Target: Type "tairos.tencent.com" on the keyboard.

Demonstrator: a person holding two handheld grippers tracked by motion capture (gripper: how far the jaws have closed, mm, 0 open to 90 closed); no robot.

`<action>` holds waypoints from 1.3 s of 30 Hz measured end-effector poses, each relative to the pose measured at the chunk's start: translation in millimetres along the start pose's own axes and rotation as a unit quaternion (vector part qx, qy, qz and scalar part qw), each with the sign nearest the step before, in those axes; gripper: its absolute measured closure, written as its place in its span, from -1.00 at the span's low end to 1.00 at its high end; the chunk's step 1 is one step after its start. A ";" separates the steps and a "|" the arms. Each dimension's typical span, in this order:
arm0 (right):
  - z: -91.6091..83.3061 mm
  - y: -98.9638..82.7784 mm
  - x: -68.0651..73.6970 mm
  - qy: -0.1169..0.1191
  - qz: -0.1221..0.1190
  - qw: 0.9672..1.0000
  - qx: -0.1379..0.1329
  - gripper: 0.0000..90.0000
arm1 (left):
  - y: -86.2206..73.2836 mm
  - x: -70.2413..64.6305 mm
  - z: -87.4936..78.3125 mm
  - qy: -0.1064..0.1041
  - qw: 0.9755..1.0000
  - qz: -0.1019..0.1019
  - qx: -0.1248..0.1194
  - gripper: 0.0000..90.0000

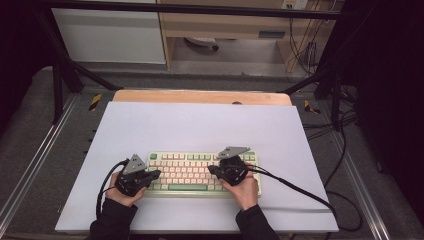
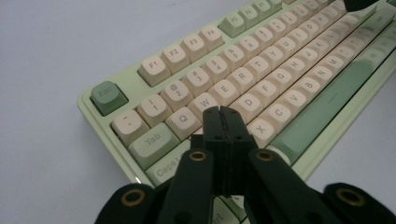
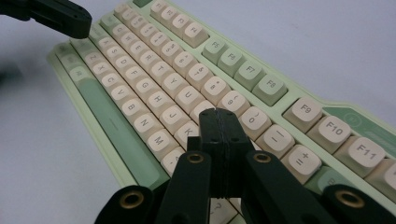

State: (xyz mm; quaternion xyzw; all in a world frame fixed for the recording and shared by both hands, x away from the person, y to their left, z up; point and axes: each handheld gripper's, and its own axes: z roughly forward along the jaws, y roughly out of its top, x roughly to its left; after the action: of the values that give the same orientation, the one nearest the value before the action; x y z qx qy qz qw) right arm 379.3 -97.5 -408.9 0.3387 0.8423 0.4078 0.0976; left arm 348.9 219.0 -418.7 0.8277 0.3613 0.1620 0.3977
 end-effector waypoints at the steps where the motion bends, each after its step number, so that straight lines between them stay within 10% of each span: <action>1: -2.3 -0.1 -0.2 0.001 0.000 1.000 -0.001 1.00 | 0.1 -0.1 -0.1 0.000 1.000 0.000 0.000 1.00; 39: -43.7 -41.5 -19.8 0.002 0.029 1.000 -0.010 1.00 | 12.2 -11.0 17.4 0.001 1.000 0.013 0.008 1.00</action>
State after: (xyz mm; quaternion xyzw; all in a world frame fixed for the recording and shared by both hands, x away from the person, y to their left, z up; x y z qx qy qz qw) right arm 354.5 -155.6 -414.0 0.3613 0.8283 0.4192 0.0878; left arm 356.8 196.4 -420.0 0.8351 0.3523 0.1651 0.3888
